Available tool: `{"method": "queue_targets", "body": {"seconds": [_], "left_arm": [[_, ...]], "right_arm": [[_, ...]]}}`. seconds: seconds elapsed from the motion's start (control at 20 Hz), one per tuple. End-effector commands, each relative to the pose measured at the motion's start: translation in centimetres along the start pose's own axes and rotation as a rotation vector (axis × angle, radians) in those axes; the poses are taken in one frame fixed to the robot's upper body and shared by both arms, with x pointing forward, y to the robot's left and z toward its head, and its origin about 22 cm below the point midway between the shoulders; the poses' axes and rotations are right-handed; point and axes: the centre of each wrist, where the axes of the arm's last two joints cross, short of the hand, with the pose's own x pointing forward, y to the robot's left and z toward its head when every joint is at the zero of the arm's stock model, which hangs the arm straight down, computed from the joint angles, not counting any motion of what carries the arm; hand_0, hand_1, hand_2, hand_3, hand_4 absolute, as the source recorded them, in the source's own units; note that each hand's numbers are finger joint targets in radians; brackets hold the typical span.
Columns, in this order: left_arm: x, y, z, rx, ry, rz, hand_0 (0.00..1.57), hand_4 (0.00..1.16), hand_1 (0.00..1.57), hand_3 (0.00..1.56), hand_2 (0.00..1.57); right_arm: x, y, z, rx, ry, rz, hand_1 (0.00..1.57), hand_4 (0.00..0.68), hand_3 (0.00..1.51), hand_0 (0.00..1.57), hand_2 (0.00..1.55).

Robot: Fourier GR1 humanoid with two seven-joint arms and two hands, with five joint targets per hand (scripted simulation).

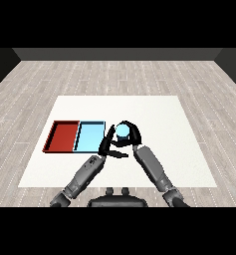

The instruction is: Pick the blue can and put it in the blue box

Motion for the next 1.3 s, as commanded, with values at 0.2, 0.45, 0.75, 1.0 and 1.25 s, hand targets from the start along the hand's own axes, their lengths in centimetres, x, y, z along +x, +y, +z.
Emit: {"method": "queue_targets", "body": {"seconds": [0.2, 0.45, 0.75, 1.0, 1.25], "left_arm": [[0.6, -0.9, -1.6, -0.005, 0.023, -0.009, 0.0, 0.0, 0.0, 0.0, 0.0], [0.0, -0.8, -1.5, 0.003, 0.008, -0.02, 0.0, 0.0, 0.0, 0.0, 0.0], [-0.4, 0.9, -1.5, 0.002, -0.006, -0.034, 0.0, 0.0, 0.0, 0.0, 0.0], [0.7, -2.6, -3.6, -0.019, 0.031, -0.021, 0.0, 0.0, 0.0, 0.0, 0.0], [0.5, -2.2, -2.9, -0.033, 0.012, -0.044, 0.0, 0.0, 0.0, 0.0, 0.0]], "right_arm": [[0.8, -0.4, -0.9, 0.01, -0.005, -0.024, 1.43, 0.552, 1.37, 1.43, 1.46], [2.2, 2.1, 0.4, 0.002, -0.004, -0.026, 1.43, 0.551, 1.38, 1.43, 1.46], [-1.9, 3.1, 1.7, 0.032, 0.009, -0.023, 1.44, 0.518, 1.37, 1.44, 1.46], [0.4, 3.4, 0.5, 0.039, -0.024, -0.028, 1.44, 0.521, 1.35, 1.44, 1.45], [-0.4, 5.1, 2.1, 0.065, -0.008, -0.011, 1.44, 0.483, 1.36, 1.44, 1.45]]}}
